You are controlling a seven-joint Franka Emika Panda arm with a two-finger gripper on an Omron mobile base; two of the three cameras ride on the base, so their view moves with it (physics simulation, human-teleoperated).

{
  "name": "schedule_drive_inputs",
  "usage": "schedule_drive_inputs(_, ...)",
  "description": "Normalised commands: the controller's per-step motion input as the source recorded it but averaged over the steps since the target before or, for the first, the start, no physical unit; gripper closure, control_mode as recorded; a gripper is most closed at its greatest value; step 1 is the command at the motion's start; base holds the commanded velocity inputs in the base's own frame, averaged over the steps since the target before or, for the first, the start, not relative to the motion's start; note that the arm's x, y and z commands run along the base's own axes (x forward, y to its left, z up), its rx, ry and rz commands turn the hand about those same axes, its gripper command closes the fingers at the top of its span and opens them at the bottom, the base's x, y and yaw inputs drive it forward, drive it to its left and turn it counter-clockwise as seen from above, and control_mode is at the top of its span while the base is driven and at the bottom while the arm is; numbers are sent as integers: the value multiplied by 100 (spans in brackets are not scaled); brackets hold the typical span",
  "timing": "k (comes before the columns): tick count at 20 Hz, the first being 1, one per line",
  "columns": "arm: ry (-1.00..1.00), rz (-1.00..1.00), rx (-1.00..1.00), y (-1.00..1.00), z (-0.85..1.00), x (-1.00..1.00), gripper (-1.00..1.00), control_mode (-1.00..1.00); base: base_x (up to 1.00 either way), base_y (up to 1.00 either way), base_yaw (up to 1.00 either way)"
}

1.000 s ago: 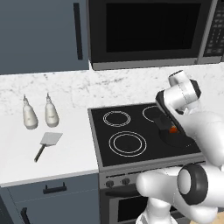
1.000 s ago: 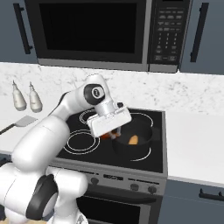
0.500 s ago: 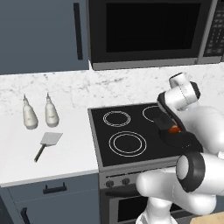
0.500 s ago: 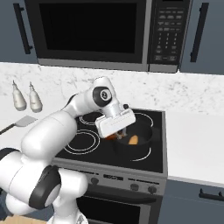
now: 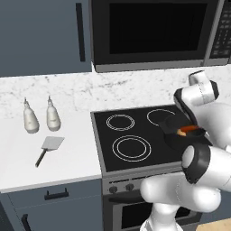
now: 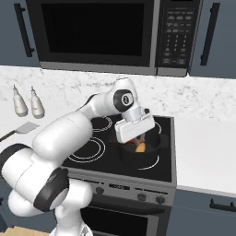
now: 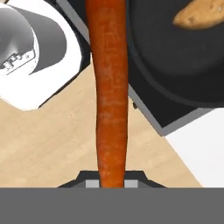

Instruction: Put the carrot and potato in the pot. Retrieve the spatula and lightly stir the vegetables in the pot.

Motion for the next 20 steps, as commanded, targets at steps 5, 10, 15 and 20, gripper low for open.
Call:
schedule_drive_inputs(5,3,-1,0,0,-44,48,100,-100,0,0,0)
schedule_drive_inputs(10,1,-1,0,0,-44,33,100,-100,0,0,0)
schedule_drive_inputs(15,0,-1,0,0,-21,15,100,-100,0,0,0)
schedule_drive_inputs(20,0,-3,0,0,-6,2,100,-100,0,0,0)
